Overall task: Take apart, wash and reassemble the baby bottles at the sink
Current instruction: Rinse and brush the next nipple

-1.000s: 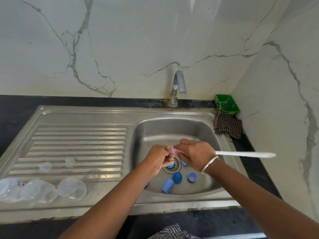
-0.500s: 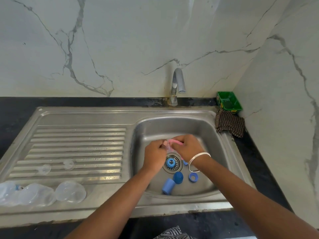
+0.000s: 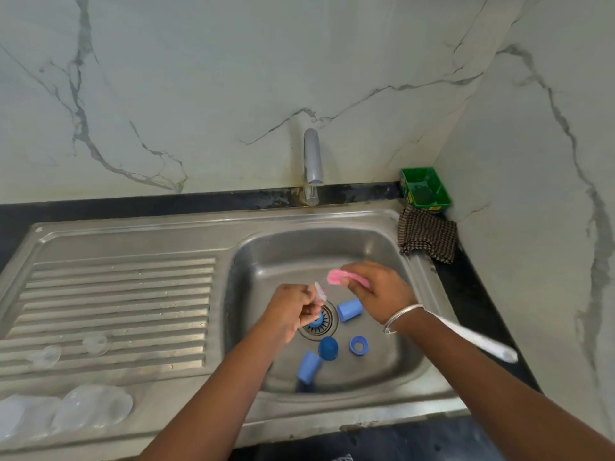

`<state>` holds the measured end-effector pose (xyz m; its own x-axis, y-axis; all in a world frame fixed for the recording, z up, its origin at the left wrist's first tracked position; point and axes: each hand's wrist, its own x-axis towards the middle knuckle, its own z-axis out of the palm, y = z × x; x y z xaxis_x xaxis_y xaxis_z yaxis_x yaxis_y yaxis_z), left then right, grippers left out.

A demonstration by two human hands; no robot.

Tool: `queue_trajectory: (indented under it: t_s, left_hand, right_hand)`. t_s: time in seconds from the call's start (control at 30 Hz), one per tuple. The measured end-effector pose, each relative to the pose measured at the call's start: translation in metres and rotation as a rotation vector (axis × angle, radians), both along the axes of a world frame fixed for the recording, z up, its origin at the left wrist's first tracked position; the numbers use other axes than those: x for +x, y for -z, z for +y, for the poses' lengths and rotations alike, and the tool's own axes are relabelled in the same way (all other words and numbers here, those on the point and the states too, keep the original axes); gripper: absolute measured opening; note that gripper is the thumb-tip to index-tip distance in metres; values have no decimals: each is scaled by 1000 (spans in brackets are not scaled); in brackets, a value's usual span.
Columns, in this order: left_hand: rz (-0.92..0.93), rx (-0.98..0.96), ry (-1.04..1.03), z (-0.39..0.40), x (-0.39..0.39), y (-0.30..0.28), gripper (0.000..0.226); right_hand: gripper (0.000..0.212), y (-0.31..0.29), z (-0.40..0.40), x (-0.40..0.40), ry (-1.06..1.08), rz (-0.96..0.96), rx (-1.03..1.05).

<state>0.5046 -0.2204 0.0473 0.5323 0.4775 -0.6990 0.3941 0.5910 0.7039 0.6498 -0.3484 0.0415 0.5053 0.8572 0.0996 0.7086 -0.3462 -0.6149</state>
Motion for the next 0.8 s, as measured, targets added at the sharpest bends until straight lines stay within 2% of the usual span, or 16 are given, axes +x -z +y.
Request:
queue_trajectory:
  t_s: [0.07,0.17,0.27,0.3,0.47,0.57,0.7,0.8]
  left_hand:
    - [7,185,65,-2,12,3,29]
    - [-30,389,117,-5,25,15,29]
    - [69,772,253,-11,39,14,7]
    - [84,891,303,-12,45,15,7]
    - [232,1231,547,-9,62,12,24]
    - [306,1281,656,-7,69,12,24]
    - [393,1109,553,-4,76,25,27]
    - [339,980,494,-2,80,34,44]
  right_hand:
    - [24,5,-6,20,204,86,41]
    - [27,6,-13,49,377,24,-31]
    - [33,5,-14,79,497,-34,-120]
    - [36,3,-14,88,529,-72,-139]
    - [43,8,-13,120,626,-245,-210]
    - [45,18,-17,133,653,-257,-246]
    - [56,30,-21,144,648,-148,-391]
    - [67,31,-18,142,680,-155,-411]
